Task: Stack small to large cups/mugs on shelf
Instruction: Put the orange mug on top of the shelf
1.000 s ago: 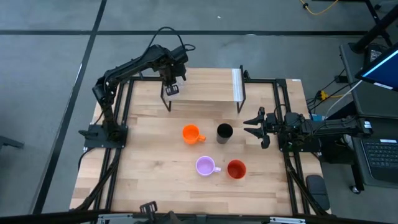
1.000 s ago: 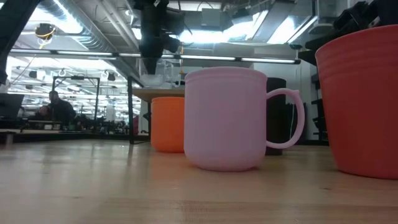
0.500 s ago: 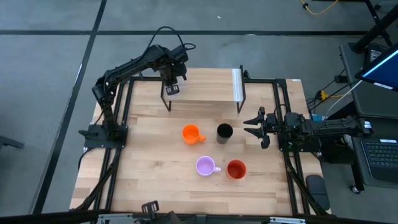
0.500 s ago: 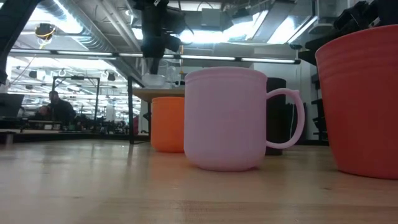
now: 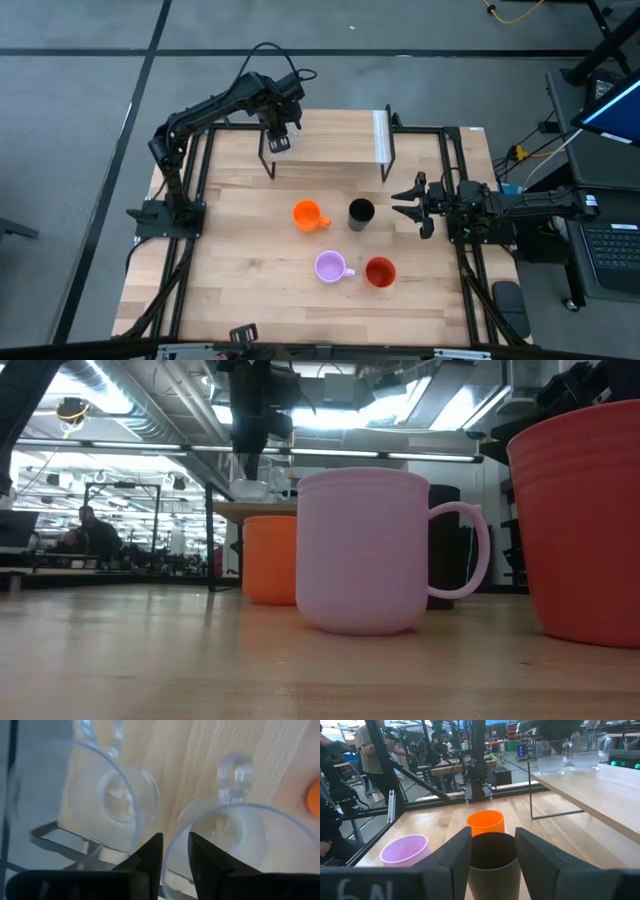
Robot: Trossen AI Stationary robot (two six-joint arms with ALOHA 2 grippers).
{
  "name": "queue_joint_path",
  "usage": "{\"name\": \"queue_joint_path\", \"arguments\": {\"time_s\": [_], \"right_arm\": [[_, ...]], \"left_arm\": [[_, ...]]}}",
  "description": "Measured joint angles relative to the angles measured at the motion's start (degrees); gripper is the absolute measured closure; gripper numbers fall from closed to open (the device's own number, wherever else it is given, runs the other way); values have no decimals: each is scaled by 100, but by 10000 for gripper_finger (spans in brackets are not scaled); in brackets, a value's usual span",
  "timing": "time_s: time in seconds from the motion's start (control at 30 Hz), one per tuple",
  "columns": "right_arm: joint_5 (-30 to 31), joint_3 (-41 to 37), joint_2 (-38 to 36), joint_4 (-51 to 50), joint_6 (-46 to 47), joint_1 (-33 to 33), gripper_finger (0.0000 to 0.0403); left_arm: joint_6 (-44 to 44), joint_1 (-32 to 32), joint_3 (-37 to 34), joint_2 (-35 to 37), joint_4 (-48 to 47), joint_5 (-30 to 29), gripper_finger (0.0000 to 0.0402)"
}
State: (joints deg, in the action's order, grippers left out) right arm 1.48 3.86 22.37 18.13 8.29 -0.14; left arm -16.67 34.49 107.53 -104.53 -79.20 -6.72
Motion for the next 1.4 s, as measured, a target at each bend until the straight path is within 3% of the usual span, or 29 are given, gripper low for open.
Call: {"name": "queue_joint_path", "arguments": {"time_s": [0.4, 0.63, 0.83, 0.97, 1.4], "right_arm": [[-2, 0, 0, 0, 7, 0, 249], [-7, 0, -2, 0, 2, 0, 249], [-7, 0, 0, 0, 11, 2, 249], [-7, 0, -1, 4, 15, 0, 249], [-12, 0, -2, 752, -411, 1, 249]], "left_arm": [[188, -216, 1432, 2, -289, -220, 303], [740, -733, 2094, 2, -468, -15, 303], [1166, -1300, 2149, 2, -1117, 52, 303], [1252, -1658, 2104, 30, -1083, 523, 305], [1507, -2695, 2032, 705, -1082, 435, 312]]}}
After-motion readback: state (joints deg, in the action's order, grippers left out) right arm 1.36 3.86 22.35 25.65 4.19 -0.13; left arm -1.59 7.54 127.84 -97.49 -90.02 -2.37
